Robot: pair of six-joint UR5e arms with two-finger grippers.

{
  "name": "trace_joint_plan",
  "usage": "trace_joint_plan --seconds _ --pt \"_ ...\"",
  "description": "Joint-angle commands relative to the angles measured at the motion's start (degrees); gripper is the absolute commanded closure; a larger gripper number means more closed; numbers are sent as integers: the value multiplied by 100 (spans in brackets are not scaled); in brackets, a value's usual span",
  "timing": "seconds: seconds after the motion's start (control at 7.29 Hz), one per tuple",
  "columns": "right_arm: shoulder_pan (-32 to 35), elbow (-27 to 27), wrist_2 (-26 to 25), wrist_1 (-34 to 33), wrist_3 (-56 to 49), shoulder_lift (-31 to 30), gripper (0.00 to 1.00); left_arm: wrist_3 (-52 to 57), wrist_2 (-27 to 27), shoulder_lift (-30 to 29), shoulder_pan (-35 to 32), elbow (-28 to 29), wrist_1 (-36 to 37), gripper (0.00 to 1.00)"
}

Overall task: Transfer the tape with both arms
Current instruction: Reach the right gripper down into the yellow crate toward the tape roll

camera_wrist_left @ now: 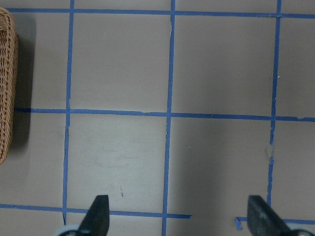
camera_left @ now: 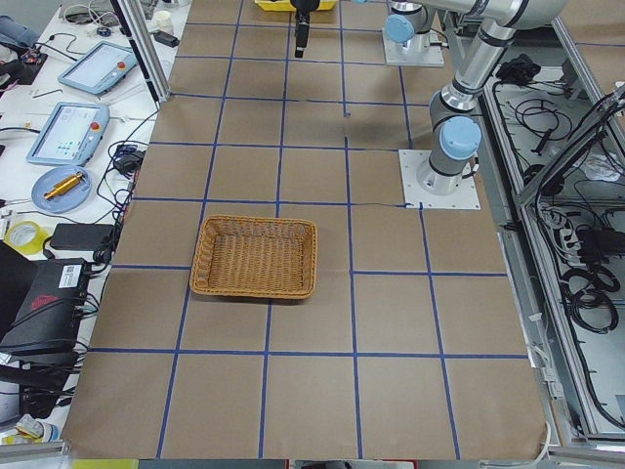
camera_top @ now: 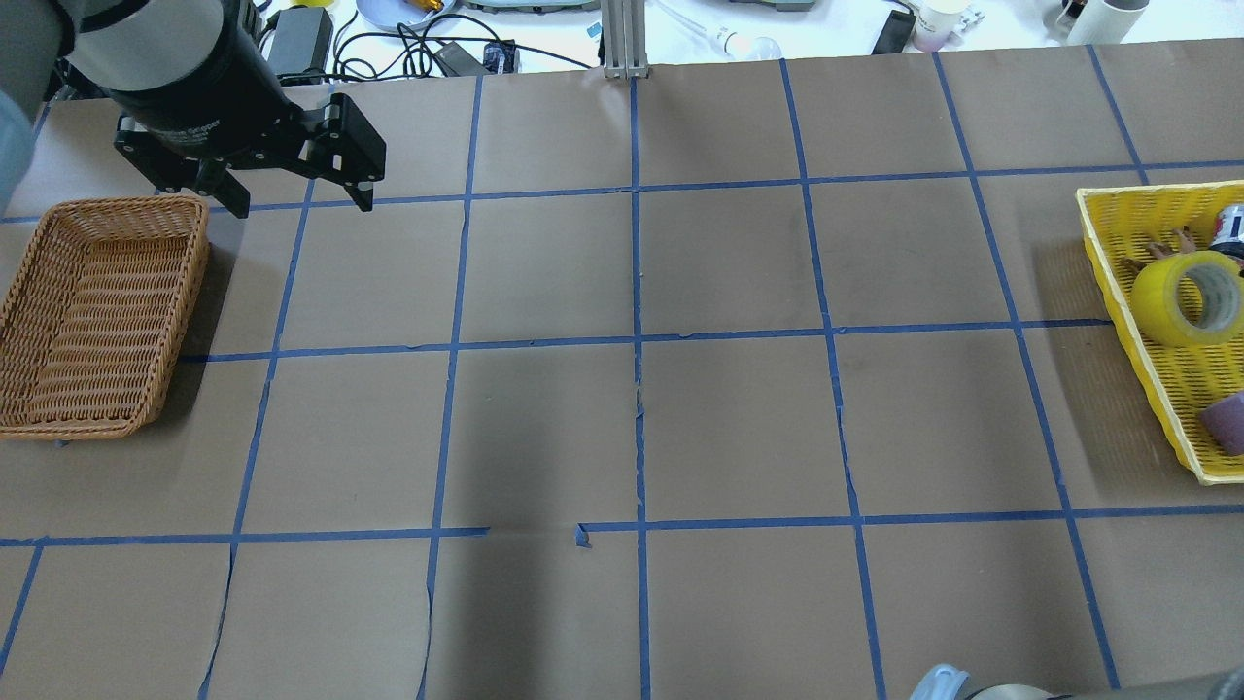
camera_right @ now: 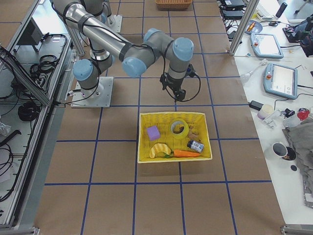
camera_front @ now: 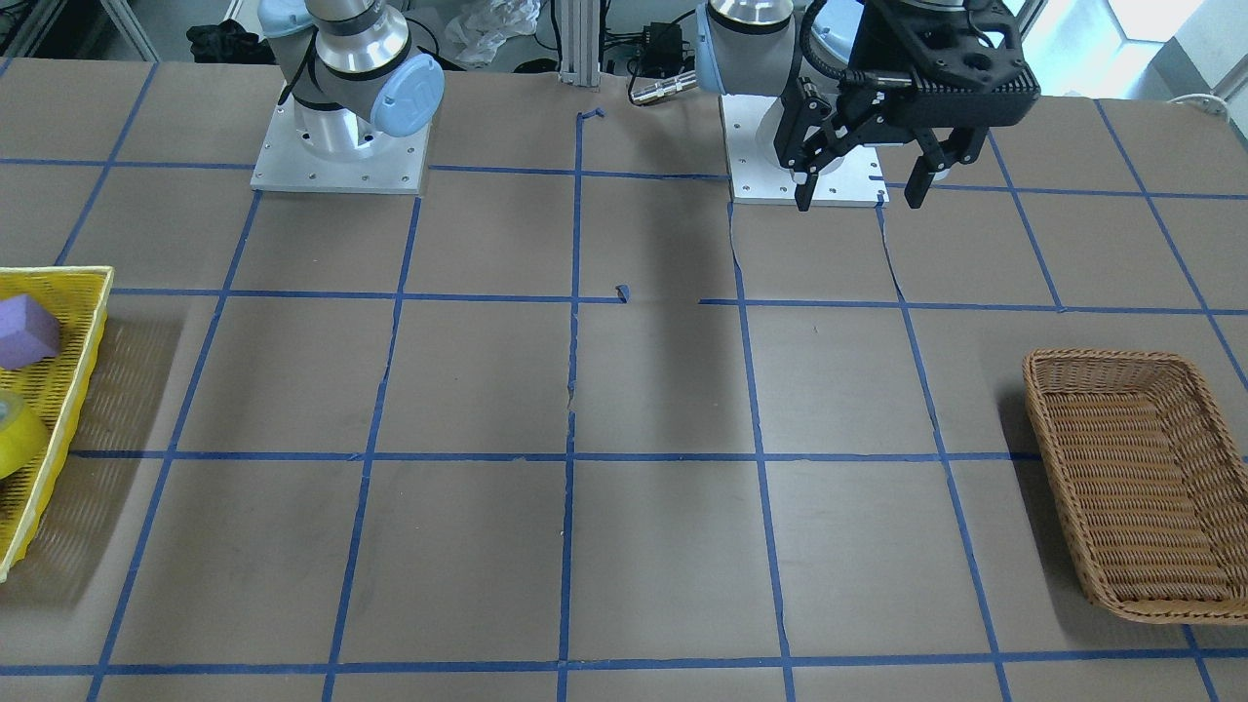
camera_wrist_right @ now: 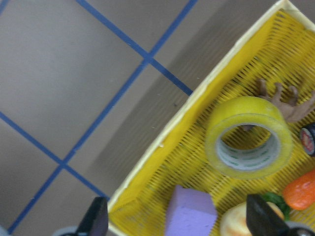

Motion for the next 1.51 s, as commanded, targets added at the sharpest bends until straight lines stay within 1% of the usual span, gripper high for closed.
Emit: trace_joint_plan --seconds 0.0,0.14,0.27,0.41,0.55,0.69,1.23,1.37 --pt "-297 -2 -28 -1771 -538 959 0 14 10 9 0 -2 -7 0" --pt "-306 -2 59 -1837 -793 996 0 14 10 9 0 -10 -7 0" --pt "-306 -2 78 -1838 -796 1101 0 5 10 9 0 -10 -7 0" --pt "-306 -2 400 -2099 -796 1259 0 5 1 9 0 -10 -7 0" --pt "-306 24 603 -2215 -796 1443 0 5 1 9 0 -10 -7 0" --pt "-315 25 588 -2268 -822 1610 0 5 1 9 0 -10 -7 0" --pt "-315 25 535 -2260 -840 1770 0 5 1 18 0 -46 2 0" --pt "-315 25 587 -2251 -944 1805 5 5 1 26 0 -46 2 0"
